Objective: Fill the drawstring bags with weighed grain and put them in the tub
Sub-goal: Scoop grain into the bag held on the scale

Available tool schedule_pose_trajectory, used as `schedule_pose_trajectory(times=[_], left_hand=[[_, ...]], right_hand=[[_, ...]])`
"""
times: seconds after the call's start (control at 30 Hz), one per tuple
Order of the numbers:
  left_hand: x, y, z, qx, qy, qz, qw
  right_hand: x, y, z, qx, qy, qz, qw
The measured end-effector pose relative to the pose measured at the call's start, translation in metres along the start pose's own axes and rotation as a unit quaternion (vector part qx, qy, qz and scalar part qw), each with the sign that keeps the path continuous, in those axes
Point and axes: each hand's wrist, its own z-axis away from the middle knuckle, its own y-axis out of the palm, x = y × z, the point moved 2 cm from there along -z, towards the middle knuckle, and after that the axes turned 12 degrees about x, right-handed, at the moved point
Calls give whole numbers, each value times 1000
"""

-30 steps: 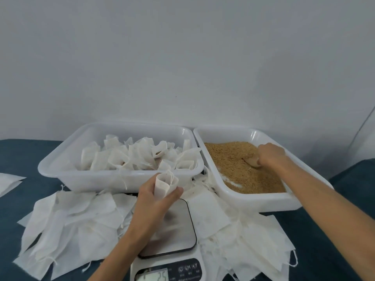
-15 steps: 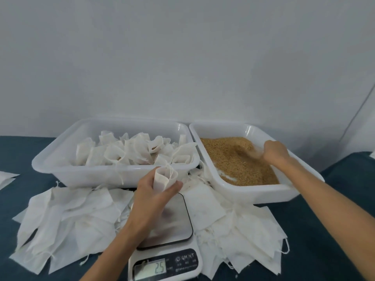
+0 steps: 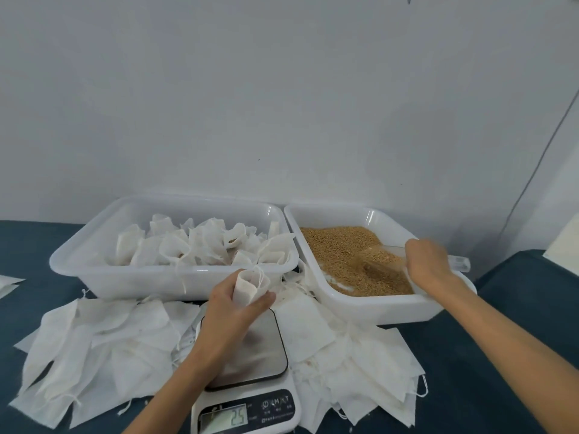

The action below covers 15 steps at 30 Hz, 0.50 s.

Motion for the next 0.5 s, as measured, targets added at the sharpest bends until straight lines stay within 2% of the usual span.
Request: schedule_pose_trajectory(times=[0.1,0.2,0.33,0.5], left_hand=[[-1,1,0,0,-1,0,1000],[-1,1,0,5,2,4,1000],[-3,2,1,4,7,8,1000],[-6,4,2,12,-7,22,1000]], right_hand=[[-7,8,-7,18,2,-94,995],[-9,16,-12,50,-15,-212,976],[-5,22,-15,42,-36,-300,952],[6,14,-5,49,-101,-349,930]])
